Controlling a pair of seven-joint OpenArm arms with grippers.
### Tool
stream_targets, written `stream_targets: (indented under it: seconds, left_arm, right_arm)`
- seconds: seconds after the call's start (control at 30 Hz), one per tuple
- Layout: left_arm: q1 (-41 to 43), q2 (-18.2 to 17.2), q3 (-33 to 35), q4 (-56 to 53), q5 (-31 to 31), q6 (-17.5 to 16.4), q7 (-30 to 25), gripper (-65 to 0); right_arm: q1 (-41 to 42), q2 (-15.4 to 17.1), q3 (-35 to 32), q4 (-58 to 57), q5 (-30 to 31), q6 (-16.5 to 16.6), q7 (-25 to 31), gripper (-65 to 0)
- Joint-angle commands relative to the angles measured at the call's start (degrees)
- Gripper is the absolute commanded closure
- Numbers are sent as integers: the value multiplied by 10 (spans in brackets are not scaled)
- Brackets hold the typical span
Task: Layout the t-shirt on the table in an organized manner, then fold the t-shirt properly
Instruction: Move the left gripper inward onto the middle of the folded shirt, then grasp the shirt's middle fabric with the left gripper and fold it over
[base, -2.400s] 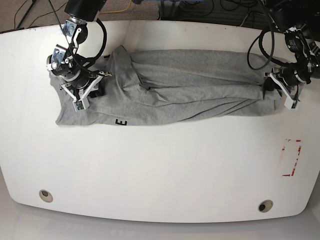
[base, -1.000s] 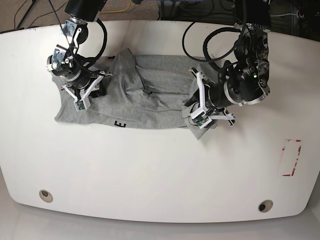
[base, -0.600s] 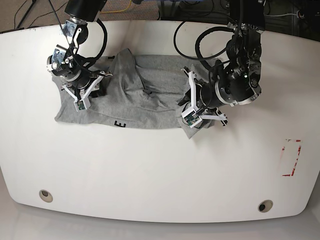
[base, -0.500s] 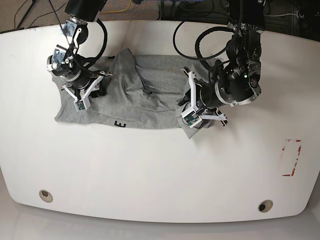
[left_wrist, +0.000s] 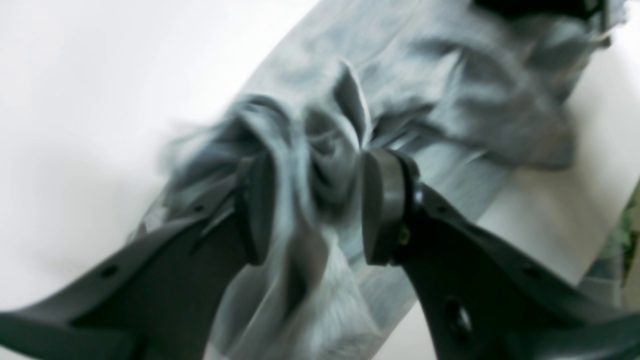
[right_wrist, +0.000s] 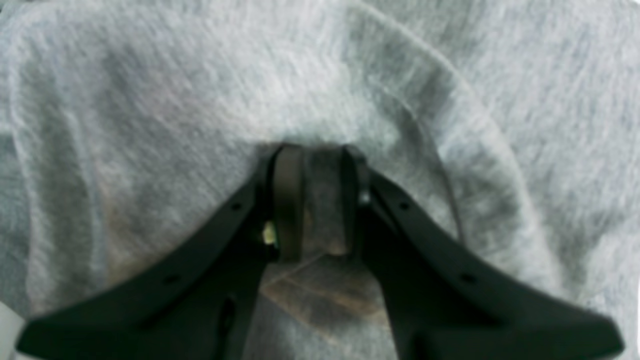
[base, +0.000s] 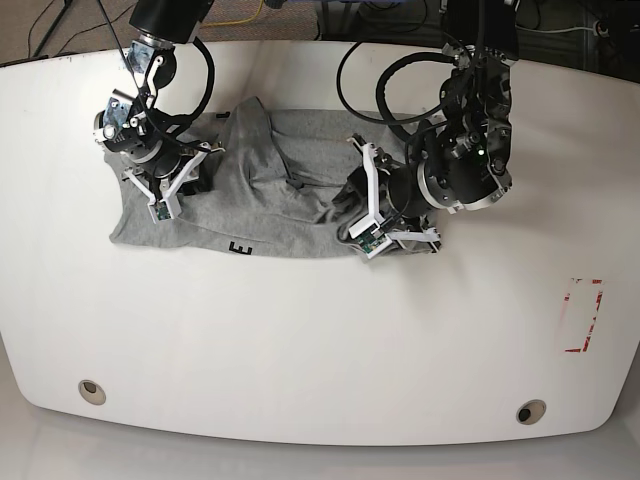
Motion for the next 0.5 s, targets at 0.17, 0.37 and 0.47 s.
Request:
stream_targets:
  seconds: [0.17,0.37,0.47]
  left_arm:
    - [-24,28,56,11,-11,1,26,-271]
    - [-60,41,27,12,-11,-2,80,-269]
    - [-70,36,-13,12,-11,-2,80,-269]
  right_arm:
    - [3,4,0,4,-7,-1,-10,-124]
    - [3,4,-1,4,-8,-1,-10,-124]
    - [3,4,-1,4,-8,-1,-10,-124]
